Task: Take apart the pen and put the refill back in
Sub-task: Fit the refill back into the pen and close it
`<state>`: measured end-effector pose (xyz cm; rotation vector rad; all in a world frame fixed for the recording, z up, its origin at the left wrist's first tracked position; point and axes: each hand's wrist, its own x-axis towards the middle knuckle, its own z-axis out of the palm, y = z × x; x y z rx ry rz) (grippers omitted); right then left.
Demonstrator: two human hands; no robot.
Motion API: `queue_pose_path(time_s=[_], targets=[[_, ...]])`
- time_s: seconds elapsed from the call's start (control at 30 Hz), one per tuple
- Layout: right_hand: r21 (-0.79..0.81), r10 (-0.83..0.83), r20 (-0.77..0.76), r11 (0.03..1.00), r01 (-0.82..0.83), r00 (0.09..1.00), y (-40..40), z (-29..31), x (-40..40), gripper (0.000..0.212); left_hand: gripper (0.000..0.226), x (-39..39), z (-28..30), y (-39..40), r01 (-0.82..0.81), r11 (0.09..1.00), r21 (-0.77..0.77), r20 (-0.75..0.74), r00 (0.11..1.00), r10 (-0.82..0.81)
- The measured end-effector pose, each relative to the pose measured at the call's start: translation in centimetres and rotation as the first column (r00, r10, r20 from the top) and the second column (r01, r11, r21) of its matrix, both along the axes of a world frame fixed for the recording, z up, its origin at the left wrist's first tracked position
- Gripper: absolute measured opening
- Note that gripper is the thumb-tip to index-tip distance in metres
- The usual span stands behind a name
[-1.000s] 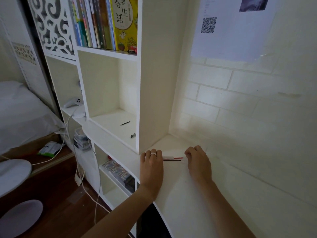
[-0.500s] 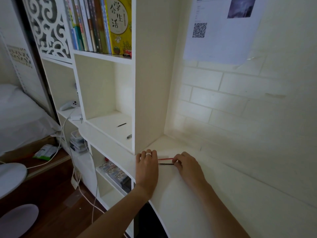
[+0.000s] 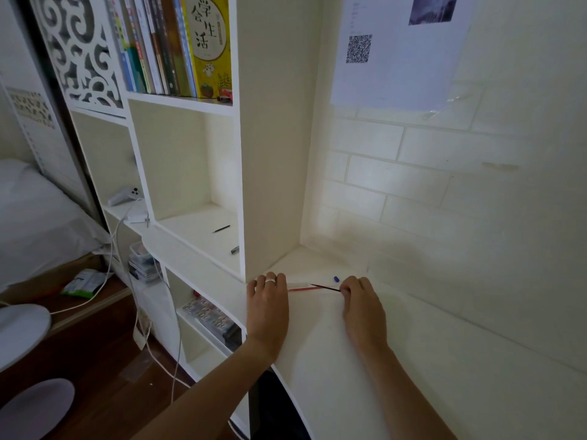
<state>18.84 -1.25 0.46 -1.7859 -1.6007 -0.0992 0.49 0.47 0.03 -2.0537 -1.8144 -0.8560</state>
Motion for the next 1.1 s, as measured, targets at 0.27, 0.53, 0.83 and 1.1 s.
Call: queue_pose_path(time_s=[0.27,0.53,0.83,1.1], targets=[[0.049,0.044,0.046,0.998,-0.046,0.998,-0.2,0.2,-0.3,0.012,0.023,0.0,-0.3,0.3,0.030,1.000,-0.001,-0.020,0.999,-0.030],[0.081,0.016,0.160,0.996,-0.029,0.987,-0.3,0.2,-0.5,0.034,0.021,-0.1,0.0,0.1,0.060,0.998,0.010,-0.049,0.997,-0.059],[0.091,0.185,0.178,0.975,-0.203,0.967,-0.2,0.0,-1.3,0.012,0.022,0.0,0.0,-0.1,0.194,0.979,0.060,-0.044,0.981,-0.191],[0.122,0.132,0.039,0.983,-0.136,0.990,-0.2,-0.1,-0.9,0.017,0.023,-0.1,0.0,-0.2,0.160,0.987,0.034,-0.022,0.987,-0.159]])
